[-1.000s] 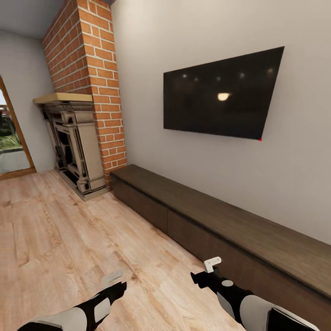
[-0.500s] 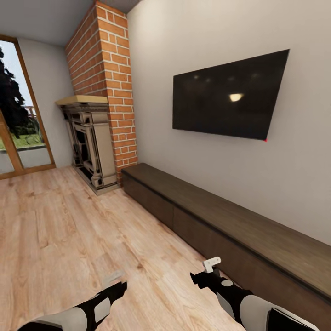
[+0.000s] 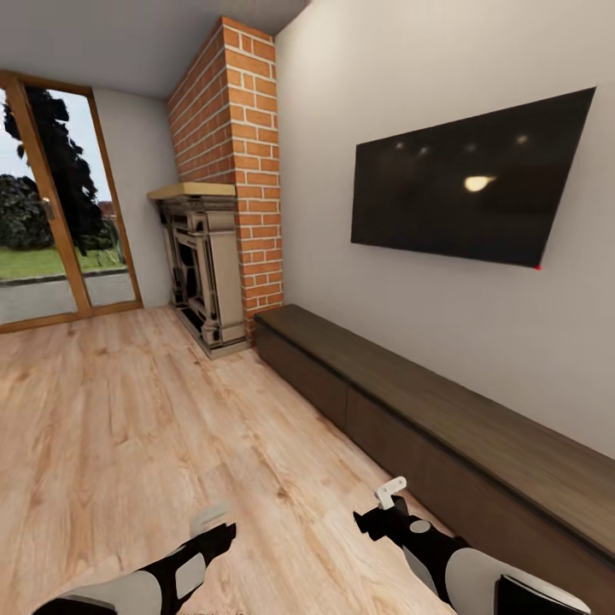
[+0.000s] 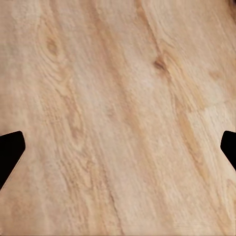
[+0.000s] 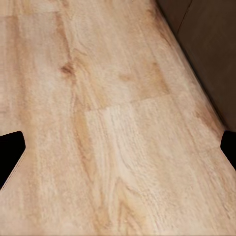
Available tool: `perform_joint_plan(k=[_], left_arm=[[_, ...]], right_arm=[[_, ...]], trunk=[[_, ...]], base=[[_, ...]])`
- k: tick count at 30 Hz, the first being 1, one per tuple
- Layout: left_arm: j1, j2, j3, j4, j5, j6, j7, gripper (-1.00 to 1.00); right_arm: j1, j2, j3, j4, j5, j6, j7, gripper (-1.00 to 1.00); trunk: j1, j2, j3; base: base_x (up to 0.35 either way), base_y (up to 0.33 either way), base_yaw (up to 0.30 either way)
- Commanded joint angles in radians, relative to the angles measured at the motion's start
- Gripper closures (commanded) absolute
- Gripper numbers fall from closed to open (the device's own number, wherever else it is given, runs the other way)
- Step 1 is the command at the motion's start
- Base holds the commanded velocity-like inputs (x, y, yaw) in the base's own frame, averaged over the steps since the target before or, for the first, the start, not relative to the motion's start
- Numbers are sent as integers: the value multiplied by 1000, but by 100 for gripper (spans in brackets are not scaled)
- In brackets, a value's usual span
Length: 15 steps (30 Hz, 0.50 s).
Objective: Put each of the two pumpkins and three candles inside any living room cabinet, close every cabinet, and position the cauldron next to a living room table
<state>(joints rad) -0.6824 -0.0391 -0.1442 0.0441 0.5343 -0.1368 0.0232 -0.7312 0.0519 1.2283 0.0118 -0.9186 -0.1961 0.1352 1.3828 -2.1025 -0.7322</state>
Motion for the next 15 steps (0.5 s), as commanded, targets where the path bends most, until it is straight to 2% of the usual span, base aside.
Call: perform_joint_plan(k=[1, 15], left_arm=[[-2, -1, -8, 4, 6, -6, 1, -100], [-2, -1, -9, 4, 6, -6, 2, -100]], right_arm=[[-1, 0, 7, 2, -10, -3, 6, -100], [-1, 0, 8, 2, -9, -3, 5, -100]], trunk=[[0, 0, 0], [0, 0, 10]], base=[[0, 0, 261], [0, 0, 257]])
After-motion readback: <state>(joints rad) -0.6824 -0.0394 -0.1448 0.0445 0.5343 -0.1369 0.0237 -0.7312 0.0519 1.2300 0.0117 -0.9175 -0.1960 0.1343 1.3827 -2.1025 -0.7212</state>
